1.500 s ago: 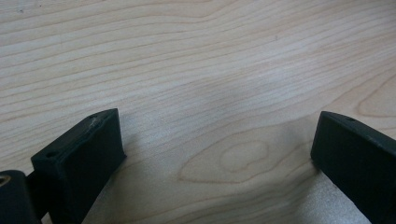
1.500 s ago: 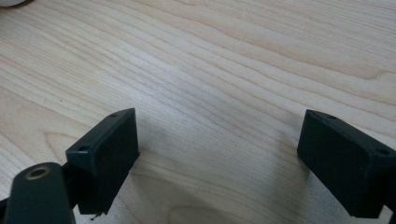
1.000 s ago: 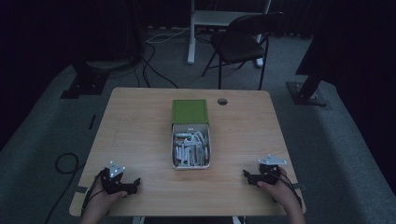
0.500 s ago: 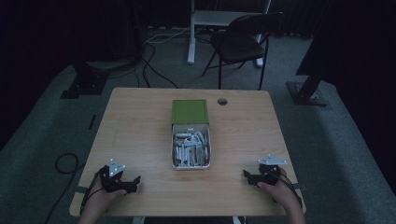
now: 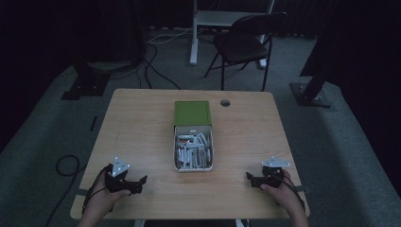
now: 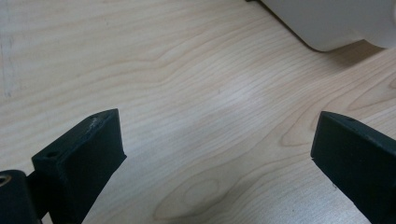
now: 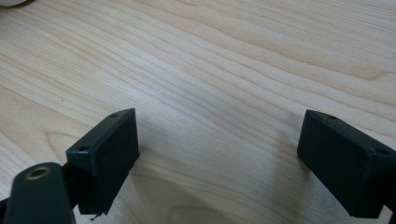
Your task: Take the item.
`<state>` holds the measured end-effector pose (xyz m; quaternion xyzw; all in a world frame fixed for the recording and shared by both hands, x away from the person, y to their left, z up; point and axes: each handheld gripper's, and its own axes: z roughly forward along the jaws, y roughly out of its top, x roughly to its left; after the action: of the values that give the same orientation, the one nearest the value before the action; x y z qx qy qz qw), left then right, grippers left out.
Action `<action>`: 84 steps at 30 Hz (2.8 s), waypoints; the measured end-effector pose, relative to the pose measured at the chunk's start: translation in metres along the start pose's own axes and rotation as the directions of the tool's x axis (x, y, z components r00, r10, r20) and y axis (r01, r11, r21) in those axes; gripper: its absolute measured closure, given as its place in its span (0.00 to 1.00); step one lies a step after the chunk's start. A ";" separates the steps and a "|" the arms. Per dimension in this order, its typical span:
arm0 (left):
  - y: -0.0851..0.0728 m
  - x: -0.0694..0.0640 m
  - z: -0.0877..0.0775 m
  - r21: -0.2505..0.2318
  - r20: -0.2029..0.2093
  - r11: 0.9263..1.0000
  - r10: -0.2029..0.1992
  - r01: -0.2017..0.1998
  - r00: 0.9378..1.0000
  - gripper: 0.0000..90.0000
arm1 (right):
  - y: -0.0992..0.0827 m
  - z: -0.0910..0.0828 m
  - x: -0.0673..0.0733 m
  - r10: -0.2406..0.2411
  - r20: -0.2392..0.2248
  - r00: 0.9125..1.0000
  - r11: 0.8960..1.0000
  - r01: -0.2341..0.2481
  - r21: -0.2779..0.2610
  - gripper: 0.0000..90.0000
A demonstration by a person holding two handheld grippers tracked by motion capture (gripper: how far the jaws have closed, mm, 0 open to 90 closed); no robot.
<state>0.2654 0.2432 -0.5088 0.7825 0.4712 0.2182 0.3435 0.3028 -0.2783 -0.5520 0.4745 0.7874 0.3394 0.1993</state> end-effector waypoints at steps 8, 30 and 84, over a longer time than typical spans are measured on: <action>0.011 -0.010 -0.005 -0.027 0.015 0.999 0.024 -0.024 1.000 0.03 | 0.000 0.000 0.000 -0.006 -0.007 1.000 1.000 0.006 -0.001 0.14; 0.051 -0.036 0.001 -0.087 0.095 0.992 0.094 -0.086 0.991 0.05 | 0.000 0.000 0.000 -0.010 -0.007 1.000 1.000 0.010 0.000 0.13; 0.120 -0.110 0.018 -0.205 0.254 0.963 0.226 -0.176 0.940 0.06 | 0.000 0.000 0.000 -0.006 -0.008 1.000 1.000 0.006 -0.002 0.14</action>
<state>0.2974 0.1012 -0.4339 0.8152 0.3148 0.1827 0.4505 0.3029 -0.2783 -0.5522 0.4706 0.7893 0.3415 0.1974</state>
